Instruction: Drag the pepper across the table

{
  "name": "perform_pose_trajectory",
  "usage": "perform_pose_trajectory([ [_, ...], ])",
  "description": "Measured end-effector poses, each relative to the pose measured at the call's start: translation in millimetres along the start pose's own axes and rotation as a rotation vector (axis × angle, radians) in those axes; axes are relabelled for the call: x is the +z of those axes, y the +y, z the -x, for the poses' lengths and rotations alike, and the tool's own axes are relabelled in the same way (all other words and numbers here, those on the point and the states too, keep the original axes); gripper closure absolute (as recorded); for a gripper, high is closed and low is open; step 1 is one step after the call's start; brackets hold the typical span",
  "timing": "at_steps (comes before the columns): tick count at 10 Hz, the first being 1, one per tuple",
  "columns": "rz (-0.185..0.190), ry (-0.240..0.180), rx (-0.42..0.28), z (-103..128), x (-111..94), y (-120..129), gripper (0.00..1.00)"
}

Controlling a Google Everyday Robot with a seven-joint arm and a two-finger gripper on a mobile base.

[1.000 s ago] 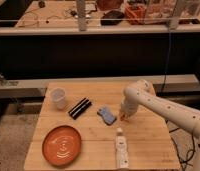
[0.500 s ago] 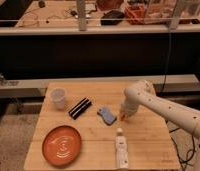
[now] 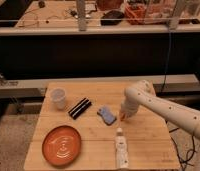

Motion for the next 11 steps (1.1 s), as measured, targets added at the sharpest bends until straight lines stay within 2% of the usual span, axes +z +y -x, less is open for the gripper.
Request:
perform_pose_trajectory([
  [11, 0.003, -0.004, 0.016, 4.9, 1.6, 5.3, 1.0],
])
